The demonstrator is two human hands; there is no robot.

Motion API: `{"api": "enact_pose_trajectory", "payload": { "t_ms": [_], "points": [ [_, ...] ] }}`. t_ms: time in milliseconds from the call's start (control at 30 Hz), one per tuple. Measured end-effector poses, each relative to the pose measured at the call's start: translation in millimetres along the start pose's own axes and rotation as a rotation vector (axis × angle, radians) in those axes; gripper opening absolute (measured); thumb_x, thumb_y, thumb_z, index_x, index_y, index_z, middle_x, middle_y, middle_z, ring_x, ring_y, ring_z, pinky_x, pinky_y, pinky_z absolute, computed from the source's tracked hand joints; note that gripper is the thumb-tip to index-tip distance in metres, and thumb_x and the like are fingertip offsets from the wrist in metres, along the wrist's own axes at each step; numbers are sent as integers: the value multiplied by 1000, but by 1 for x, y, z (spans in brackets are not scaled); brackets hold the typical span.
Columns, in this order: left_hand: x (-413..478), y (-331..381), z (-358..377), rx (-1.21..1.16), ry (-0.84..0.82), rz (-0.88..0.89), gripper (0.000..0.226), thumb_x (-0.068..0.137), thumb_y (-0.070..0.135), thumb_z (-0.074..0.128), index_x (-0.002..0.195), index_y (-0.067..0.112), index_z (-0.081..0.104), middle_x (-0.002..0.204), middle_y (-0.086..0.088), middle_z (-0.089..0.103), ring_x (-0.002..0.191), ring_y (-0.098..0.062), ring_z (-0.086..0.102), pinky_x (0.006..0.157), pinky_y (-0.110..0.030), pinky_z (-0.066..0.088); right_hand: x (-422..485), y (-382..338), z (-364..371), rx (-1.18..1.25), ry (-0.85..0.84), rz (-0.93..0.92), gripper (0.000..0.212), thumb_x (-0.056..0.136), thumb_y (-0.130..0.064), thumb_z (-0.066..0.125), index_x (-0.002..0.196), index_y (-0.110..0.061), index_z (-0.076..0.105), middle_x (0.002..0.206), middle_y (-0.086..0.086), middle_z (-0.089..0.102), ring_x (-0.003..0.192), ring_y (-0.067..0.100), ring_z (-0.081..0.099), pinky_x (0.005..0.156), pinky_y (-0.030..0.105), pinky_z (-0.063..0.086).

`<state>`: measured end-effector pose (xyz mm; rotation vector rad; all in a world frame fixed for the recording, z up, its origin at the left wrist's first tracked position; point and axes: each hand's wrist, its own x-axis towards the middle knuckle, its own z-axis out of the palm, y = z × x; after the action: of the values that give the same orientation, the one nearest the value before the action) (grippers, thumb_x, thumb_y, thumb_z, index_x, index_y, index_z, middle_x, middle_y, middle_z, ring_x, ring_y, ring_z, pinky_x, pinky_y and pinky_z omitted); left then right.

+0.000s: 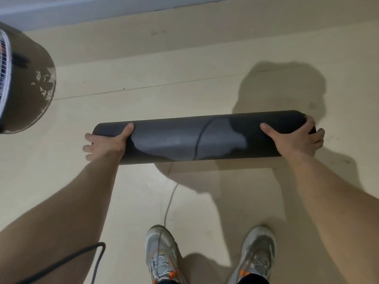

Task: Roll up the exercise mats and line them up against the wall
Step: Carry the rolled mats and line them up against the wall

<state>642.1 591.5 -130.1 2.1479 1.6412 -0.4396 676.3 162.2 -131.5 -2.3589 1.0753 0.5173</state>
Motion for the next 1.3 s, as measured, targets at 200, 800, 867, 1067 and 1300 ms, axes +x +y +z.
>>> {"api": "enact_pose_trajectory", "payload": {
  "t_ms": [200,800,867,1067,1300],
  "points": [
    [2,-28,-1,-223,-55,107,122,61,75,83,150,10,32,148,-10,49,131,-37,54,108,-48,46,-3,0,-11,3,-9,37,141,58,-74,86,161,-22,5,158,19,23,146,41,24,117,53,30],
    [10,-37,-13,26,-143,351,132,61,65,89,154,12,12,149,-16,30,141,-40,35,108,-54,41,-32,-31,9,-789,-245,-528,147,50,-100,59,162,-30,-6,171,13,-7,156,42,-4,122,67,6],
    [8,-37,-10,24,-119,355,136,62,66,88,157,12,7,154,-16,26,144,-40,30,109,-55,41,-43,-62,30,-881,-386,-721,145,53,-94,68,163,-31,-4,171,7,4,156,38,5,121,68,10],
    [-32,-45,32,-455,-5,-127,141,65,69,85,163,17,-1,163,-15,18,134,-44,45,105,-50,43,-43,-142,71,-946,-661,-786,146,43,-79,86,159,-46,5,159,2,38,139,37,44,108,59,41],
    [-119,-38,122,-793,-529,-315,149,30,103,64,146,14,37,148,-17,47,132,-38,51,109,-53,46,-22,-130,80,-661,-808,-639,106,38,-69,94,133,-42,55,125,-15,64,113,20,63,98,41,50]
  ]
}}
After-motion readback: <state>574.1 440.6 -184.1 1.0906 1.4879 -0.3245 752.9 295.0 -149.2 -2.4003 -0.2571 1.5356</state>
